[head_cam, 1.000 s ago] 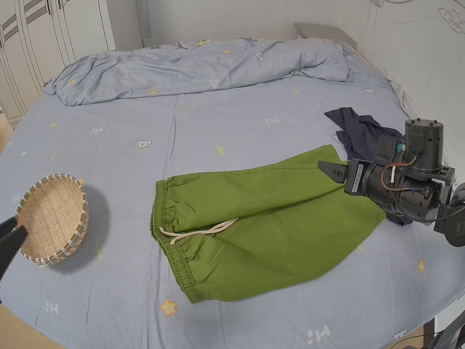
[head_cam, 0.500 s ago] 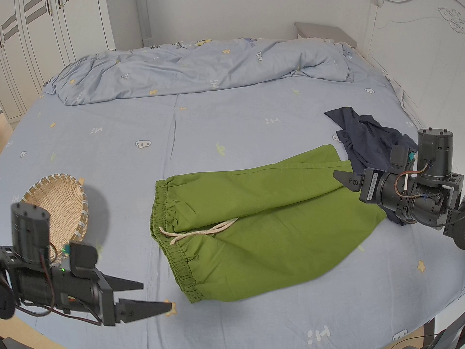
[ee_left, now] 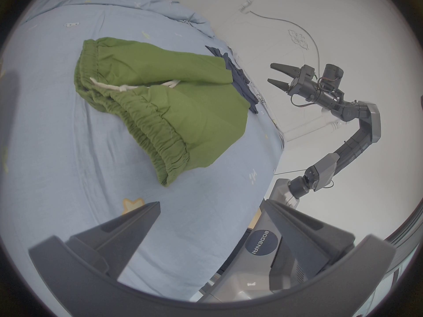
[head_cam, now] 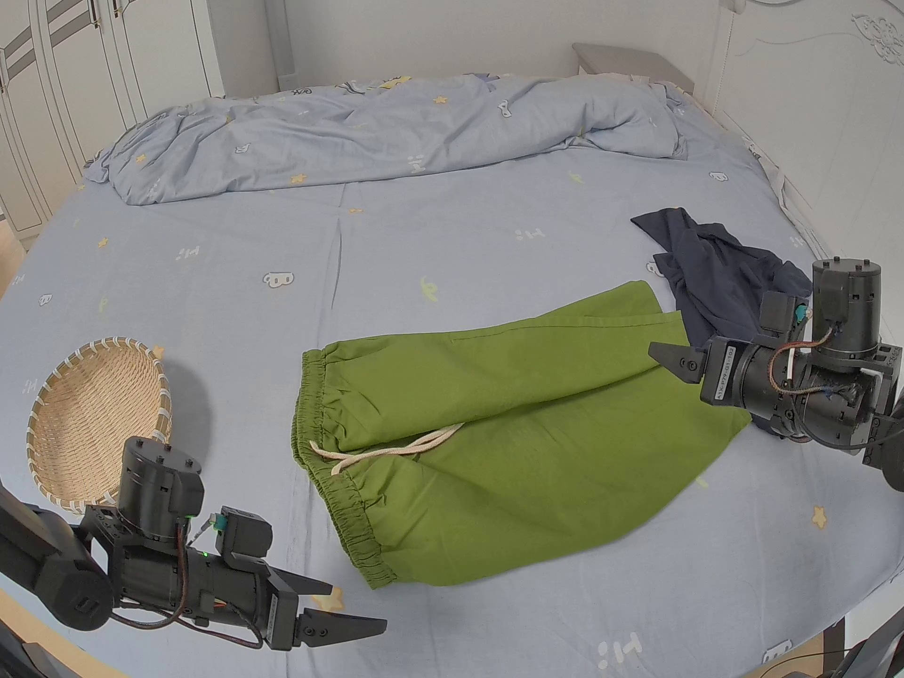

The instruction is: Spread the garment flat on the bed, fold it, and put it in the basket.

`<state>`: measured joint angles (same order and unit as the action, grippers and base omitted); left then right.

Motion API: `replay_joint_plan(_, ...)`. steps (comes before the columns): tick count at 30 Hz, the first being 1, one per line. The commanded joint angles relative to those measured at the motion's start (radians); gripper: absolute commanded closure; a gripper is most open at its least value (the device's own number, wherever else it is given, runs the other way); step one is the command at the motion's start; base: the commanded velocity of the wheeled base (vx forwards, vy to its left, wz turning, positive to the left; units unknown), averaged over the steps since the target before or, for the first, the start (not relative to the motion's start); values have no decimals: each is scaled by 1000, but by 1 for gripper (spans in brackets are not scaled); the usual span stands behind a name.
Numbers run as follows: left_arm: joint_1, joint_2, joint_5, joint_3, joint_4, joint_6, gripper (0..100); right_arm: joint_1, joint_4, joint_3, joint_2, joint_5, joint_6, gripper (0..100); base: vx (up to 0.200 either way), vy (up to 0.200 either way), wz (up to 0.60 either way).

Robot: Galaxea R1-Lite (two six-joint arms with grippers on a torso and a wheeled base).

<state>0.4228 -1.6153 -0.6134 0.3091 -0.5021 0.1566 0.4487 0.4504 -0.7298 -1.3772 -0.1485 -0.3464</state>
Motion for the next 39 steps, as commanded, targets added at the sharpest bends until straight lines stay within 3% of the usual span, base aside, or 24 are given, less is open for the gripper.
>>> replay_joint_plan(1, 2, -103, 7, 11, -18, -25, 0, 2, 1, 1, 1, 0, 1, 0, 0, 0, 0)
replay_joint_plan(11, 14, -290, 11, 34, -225, -32, 0, 2, 1, 3, 0, 0, 1, 0, 0, 0, 0)
replay_joint_plan(29, 11, -310, 9, 107, -233, -32, 0, 2, 1, 9, -3, 0, 1, 0, 0, 0, 0)
replay_joint_plan(30, 11, -308, 9, 107, -233, -32, 100, 1, 1, 9, -5, 0, 1, 0, 0, 0, 0)
replay_joint_plan(39, 13, -305, 11, 73, -233, -32, 100, 1, 1, 10, -5, 0, 1, 0, 0, 0, 0)
